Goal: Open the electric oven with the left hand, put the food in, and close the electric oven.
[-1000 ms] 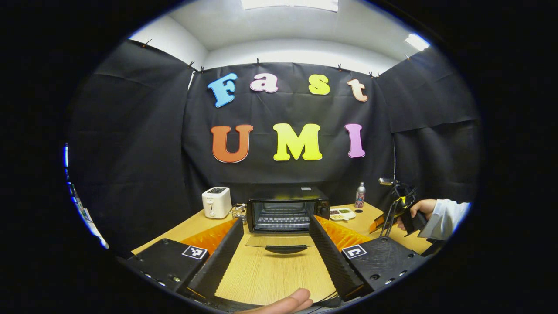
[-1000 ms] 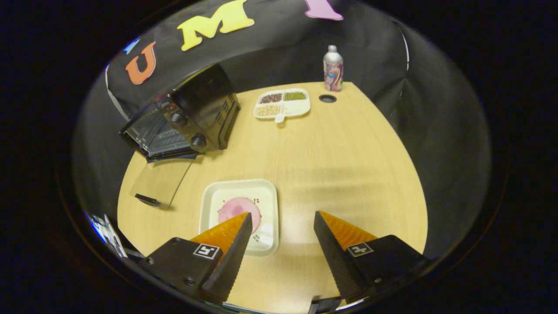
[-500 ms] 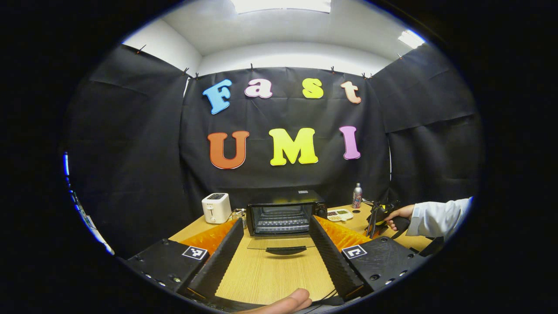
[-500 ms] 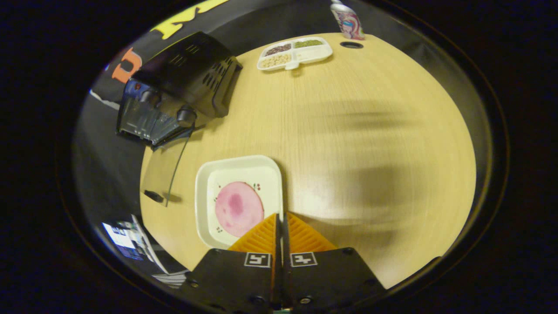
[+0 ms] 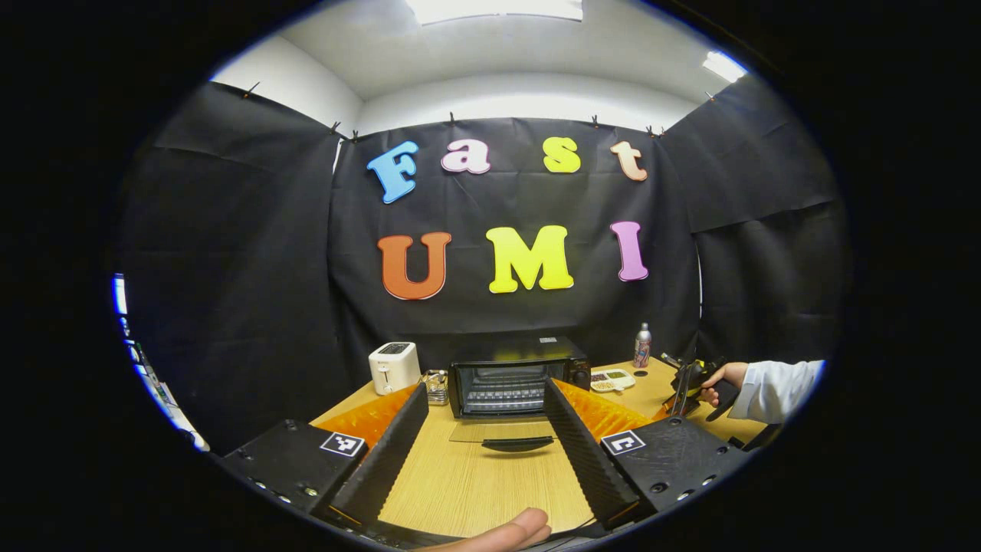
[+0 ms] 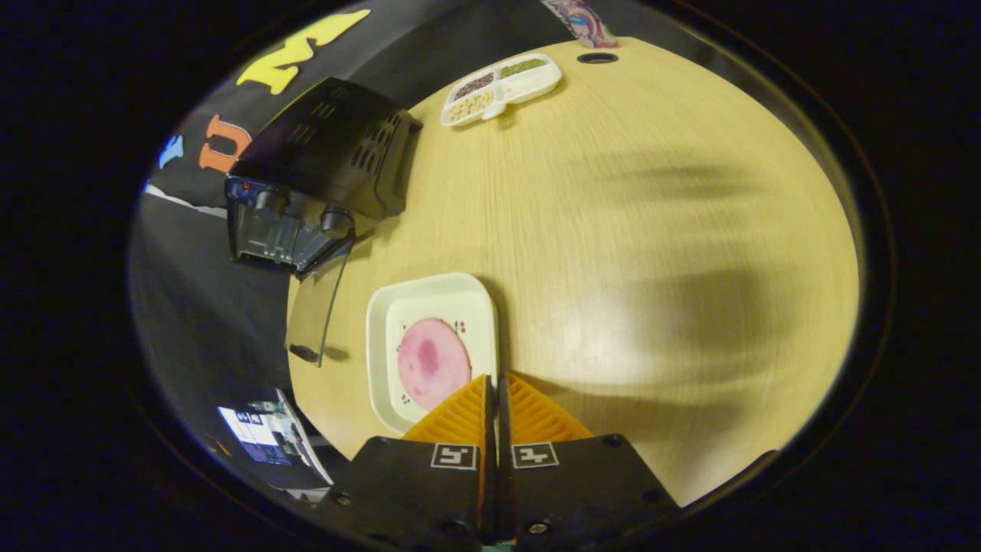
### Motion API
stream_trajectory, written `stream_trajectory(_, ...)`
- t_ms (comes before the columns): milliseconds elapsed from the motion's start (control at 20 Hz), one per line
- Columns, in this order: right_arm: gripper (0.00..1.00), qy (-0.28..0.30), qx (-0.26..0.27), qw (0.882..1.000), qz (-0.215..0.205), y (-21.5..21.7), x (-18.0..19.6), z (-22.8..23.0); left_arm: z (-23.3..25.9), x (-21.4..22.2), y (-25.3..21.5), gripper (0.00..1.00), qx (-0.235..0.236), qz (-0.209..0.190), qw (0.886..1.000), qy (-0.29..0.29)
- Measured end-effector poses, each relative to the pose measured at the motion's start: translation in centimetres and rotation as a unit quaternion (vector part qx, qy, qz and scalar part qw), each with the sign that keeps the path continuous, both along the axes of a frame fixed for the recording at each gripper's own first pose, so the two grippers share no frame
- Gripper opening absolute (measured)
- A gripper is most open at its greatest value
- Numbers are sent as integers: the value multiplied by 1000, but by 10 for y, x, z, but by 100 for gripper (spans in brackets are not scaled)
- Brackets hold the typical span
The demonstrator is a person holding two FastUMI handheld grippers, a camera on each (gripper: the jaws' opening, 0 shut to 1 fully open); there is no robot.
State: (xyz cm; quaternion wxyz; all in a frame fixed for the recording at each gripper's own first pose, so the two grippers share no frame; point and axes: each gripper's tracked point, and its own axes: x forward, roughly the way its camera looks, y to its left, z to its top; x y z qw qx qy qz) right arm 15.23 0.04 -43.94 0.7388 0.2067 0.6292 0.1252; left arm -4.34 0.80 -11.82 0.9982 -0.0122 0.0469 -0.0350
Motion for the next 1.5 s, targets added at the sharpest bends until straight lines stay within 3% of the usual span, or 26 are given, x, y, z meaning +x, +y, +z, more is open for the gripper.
stream_trajectory(200, 4, -11, 28, 999, -32, -21, 0, 16, -1, 0, -6, 96, 10, -10, 1000, 5)
stream_trajectory(600, 4, -63, 30, 997, -22, -32, -8, 74, -2, 0, -22, 96, 17, -29, 999, 9)
stream_trajectory(1050, 1, -84, 56, 994, 33, 50, -27, 123, -7, -11, 1, 96, 9, -15, 1000, 14)
stream_trajectory(1300, 4, -81, 77, 993, 44, 114, -23, 127, -11, -18, 16, 96, 15, -6, 1000, 12)
stream_trajectory(1500, 0, -66, 63, 995, 44, 168, -19, 109, -21, -22, 28, 97, 12, 1, 1000, 15)
